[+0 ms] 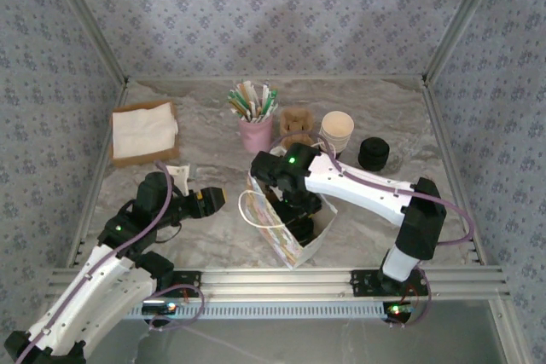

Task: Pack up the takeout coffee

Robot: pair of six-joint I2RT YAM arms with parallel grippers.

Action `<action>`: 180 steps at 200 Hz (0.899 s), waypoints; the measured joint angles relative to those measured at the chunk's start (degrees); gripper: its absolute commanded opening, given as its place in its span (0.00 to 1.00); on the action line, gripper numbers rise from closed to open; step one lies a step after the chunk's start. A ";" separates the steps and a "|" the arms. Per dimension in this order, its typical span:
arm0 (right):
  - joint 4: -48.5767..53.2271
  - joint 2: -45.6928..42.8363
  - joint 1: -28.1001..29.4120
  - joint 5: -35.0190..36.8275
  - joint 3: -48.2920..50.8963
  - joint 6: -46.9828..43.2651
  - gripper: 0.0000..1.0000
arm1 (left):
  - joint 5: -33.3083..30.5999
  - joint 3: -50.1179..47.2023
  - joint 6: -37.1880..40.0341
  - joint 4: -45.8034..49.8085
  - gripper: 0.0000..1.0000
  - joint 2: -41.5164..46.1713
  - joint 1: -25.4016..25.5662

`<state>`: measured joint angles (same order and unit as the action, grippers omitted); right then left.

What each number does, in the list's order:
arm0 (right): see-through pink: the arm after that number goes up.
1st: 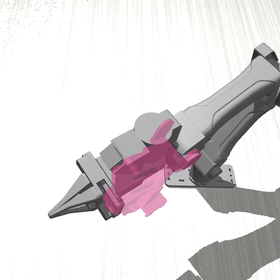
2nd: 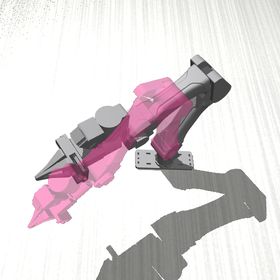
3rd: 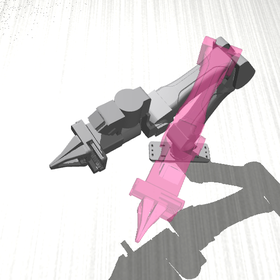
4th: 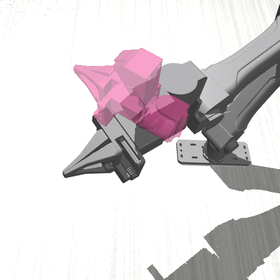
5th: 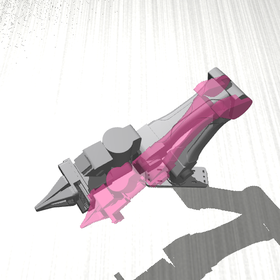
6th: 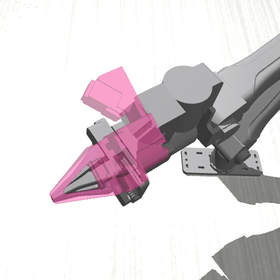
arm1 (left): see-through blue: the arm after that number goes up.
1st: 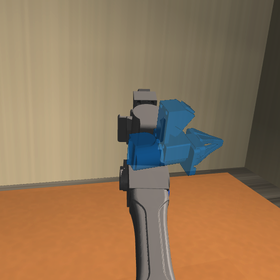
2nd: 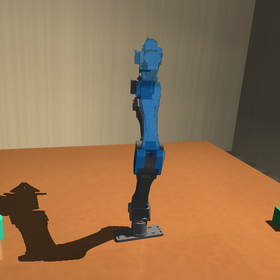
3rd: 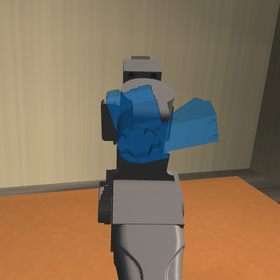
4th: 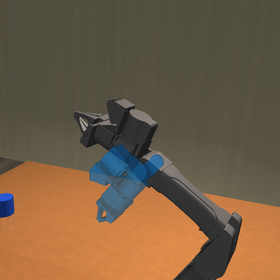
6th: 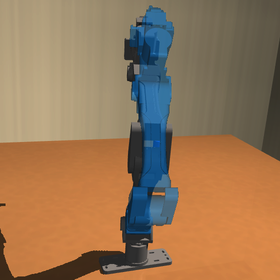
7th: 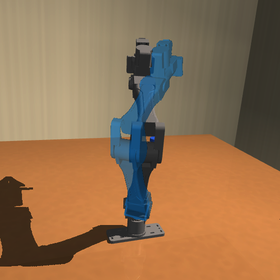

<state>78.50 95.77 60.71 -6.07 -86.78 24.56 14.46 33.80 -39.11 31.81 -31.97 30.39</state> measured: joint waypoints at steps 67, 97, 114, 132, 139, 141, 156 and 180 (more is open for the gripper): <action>-0.98 0.00 -0.37 -0.04 0.55 -0.02 0.66 | -0.35 -0.02 0.02 0.13 0.71 0.09 0.00; -1.25 0.02 -0.57 -0.20 0.72 -0.04 0.66 | -0.35 0.00 0.02 0.13 0.71 0.09 0.00; -1.38 0.00 -0.59 -0.20 0.72 -0.11 0.66 | -0.35 -0.02 0.02 0.13 0.71 0.09 0.00; -1.46 0.00 -0.59 -0.20 0.76 -0.20 0.66 | -0.35 -0.02 0.02 0.13 0.71 0.04 0.00; -1.46 0.02 -0.59 -0.17 0.76 -0.20 0.66 | -0.35 -0.02 0.02 0.13 0.71 0.04 0.00; -1.49 0.02 -0.59 -0.20 0.76 -0.20 0.66 | -0.35 0.00 0.02 0.15 0.71 0.04 0.00; -1.49 0.00 -0.59 -0.20 0.76 -0.20 0.66 | -0.35 0.00 0.02 0.13 0.71 0.04 0.00; -1.60 0.00 -0.59 -0.17 0.76 -0.20 0.66 | -0.35 0.00 0.02 0.13 0.71 0.04 0.00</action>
<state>76.90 95.77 60.12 -6.24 -86.02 24.36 14.11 33.80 -39.09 31.94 -31.92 30.39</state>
